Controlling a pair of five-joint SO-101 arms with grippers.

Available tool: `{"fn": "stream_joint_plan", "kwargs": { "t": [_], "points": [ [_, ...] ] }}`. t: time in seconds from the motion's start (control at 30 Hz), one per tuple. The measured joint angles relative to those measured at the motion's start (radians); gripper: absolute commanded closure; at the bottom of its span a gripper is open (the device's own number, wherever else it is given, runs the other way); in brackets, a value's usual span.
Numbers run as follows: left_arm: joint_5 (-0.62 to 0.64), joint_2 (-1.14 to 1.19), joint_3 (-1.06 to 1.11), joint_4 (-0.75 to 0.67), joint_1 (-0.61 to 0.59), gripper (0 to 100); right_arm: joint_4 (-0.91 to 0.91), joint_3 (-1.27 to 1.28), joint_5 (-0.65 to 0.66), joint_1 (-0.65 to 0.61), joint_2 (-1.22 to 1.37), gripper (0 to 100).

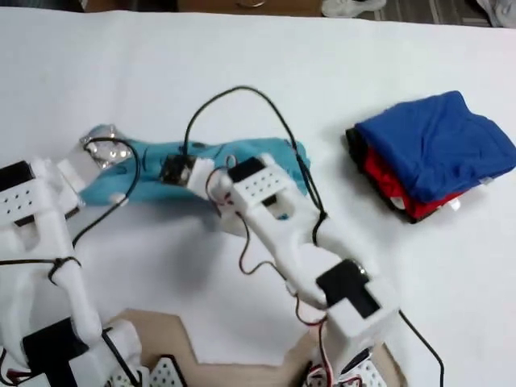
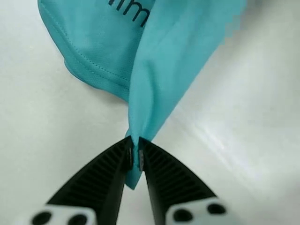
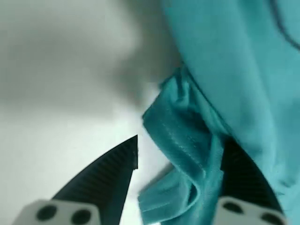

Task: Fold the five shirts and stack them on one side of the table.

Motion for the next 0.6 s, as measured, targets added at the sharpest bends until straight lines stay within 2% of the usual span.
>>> {"fn": "stream_joint_plan", "kwargs": {
  "t": [0.2, 0.5, 0.6],
  "points": [
    [0.0, 0.0, 0.0, 0.0, 0.0, 98, 0.064, -0.18, 0.0, 0.041, 0.112, 71.6],
    [0.0, 0.0, 0.0, 0.0, 0.0, 98, 0.077, -0.308, 0.0, 0.041, 0.262, 72.0],
    [0.0, 0.0, 0.0, 0.0, 0.0, 98, 0.077, -0.338, 0.0, 0.041, 0.298, 82.5]
  ]
}}
